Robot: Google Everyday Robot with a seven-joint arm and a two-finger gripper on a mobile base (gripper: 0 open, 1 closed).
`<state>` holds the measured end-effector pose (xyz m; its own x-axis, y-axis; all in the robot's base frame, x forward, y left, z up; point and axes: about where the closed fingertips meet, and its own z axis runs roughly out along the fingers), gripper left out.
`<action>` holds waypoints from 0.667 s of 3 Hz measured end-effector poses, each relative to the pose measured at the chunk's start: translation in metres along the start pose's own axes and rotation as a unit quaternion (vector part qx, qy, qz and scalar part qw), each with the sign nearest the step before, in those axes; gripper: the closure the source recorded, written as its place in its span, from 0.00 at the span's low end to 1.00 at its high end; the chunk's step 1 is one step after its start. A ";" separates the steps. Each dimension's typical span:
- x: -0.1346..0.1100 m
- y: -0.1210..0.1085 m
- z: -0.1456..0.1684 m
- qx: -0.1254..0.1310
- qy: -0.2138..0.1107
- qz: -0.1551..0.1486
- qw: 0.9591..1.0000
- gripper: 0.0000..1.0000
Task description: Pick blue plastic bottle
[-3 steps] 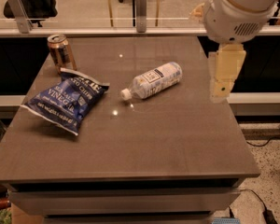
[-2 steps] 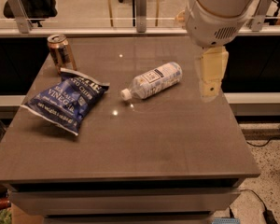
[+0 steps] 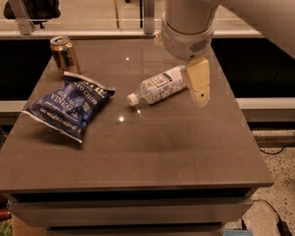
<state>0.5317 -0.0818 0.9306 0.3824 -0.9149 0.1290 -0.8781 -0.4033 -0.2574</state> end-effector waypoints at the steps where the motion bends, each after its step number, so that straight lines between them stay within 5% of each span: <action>1: -0.005 -0.013 0.021 -0.019 0.011 -0.035 0.999 0.00; 2: -0.009 -0.025 0.041 -0.035 0.021 -0.061 0.997 0.00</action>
Offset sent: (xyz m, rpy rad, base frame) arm 0.0471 0.0251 -0.0564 -0.1655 0.0973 0.1443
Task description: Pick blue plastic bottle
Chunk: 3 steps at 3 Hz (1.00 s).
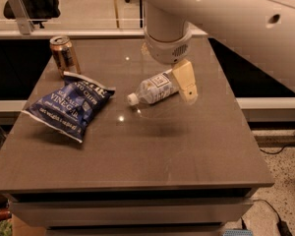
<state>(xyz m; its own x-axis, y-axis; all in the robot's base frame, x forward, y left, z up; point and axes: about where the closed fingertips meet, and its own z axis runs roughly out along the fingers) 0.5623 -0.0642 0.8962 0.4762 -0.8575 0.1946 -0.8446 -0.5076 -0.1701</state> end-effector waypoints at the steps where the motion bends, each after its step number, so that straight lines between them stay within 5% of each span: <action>1: 0.000 -0.009 0.021 -0.017 0.008 -0.014 1.000 0.00; 2: 0.006 -0.010 0.040 -0.027 0.013 -0.008 1.000 0.00; 3: 0.012 -0.009 0.059 -0.038 0.012 0.008 0.999 0.17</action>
Offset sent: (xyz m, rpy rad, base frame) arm 0.0300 -0.0147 -0.0601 -0.0809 0.0662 -0.0361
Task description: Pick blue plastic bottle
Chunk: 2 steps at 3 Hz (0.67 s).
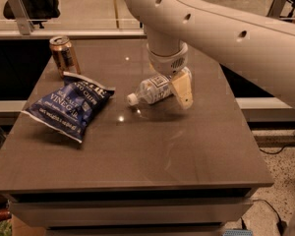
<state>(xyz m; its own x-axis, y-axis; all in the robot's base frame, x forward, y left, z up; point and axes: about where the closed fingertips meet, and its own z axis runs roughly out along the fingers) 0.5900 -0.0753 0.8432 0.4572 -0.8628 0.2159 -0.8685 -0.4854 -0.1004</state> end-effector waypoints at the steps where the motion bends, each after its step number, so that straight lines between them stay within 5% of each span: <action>1: 0.003 0.002 0.013 -0.009 -0.006 0.010 1.000 0.40; 2: 0.009 0.003 0.017 -0.012 -0.009 0.020 1.000 0.62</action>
Offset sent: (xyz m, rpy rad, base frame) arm 0.0057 -0.0214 -0.0181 0.0136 0.0415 -0.0712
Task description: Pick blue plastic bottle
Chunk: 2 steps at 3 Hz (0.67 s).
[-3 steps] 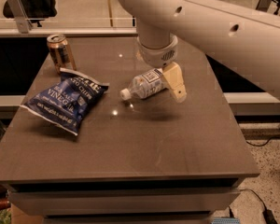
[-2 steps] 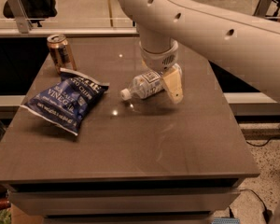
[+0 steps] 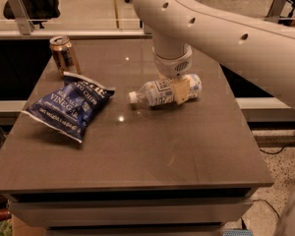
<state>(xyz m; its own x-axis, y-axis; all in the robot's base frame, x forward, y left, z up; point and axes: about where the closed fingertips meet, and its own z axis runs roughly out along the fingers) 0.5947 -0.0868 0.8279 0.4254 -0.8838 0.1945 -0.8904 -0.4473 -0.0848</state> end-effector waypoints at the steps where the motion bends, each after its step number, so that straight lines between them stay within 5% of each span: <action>1: 0.008 -0.001 -0.006 0.008 -0.006 0.019 1.000 0.87; 2: 0.015 -0.005 -0.019 0.018 -0.008 0.040 0.999 1.00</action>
Offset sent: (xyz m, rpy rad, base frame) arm 0.0103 -0.0126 0.0426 0.0604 -0.0504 -0.1228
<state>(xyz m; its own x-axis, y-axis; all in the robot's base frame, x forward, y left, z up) 0.6025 -0.0948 0.8502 0.3554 -0.9191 0.1700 -0.9157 -0.3789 -0.1342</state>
